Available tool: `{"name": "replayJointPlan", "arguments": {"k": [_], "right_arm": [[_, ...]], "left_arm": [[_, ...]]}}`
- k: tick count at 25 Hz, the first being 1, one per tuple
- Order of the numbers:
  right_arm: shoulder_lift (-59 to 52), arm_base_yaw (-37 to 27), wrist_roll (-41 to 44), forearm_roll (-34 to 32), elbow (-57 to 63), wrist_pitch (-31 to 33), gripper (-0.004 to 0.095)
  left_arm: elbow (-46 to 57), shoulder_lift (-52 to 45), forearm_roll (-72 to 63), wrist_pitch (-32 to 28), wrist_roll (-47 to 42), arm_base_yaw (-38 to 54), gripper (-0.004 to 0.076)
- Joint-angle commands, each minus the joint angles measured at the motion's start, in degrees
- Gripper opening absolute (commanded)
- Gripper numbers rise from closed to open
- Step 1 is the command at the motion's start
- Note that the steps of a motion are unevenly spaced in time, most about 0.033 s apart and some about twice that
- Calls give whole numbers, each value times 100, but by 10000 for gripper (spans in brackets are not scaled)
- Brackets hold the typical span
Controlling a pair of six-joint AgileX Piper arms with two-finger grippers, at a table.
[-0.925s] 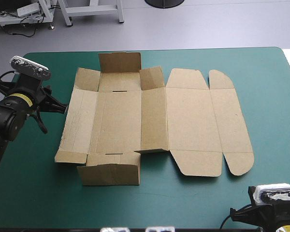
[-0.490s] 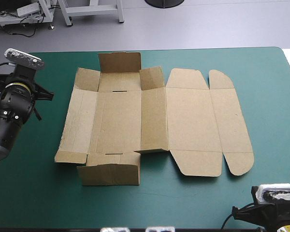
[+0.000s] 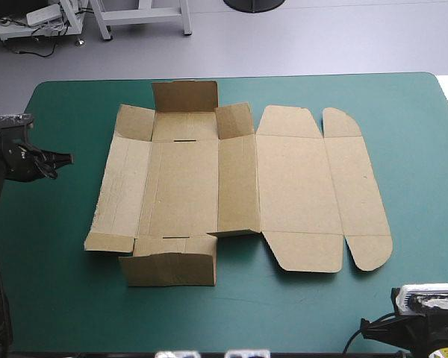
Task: Fold the box
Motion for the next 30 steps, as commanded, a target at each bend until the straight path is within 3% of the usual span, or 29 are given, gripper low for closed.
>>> {"name": "replayJointPlan", "arguments": {"k": [1, 2, 5, 9, 11, 15, 18, 21, 30], "right_arm": [[94, 5, -15, 74, -128, -356, -24], [94, 5, -15, 74, -128, -356, -24], [94, 5, -15, 74, -128, -356, -24], [94, 5, -15, 74, -128, -356, -24], [94, 5, -40, 56, -128, -356, -24], [94, 5, -61, -23, -128, -356, -24], [94, 5, -61, -75, -128, -356, -24], [94, 5, -61, -75, -128, -356, -24], [94, 5, -61, -97, -128, -364, -24]], "left_arm": [[-216, 63, -1715, 541, 1166, 219, 9], [-216, 176, -1960, 966, 1350, 246, 9], [-216, 357, -1961, 1241, 1362, 246, 10], [-216, 475, -1978, 1761, 2111, 234, 54], [-216, 571, -1963, 2041, 2238, 234, 132], [-216, 745, -1964, 2415, 2238, 234, 372], [-216, 849, -2415, 2587, 2238, 234, 467], [-216, 901, -2987, 2722, 2436, 234, 464], [-216, 1176, -2812, 2698, 2521, 234, 464]]}}
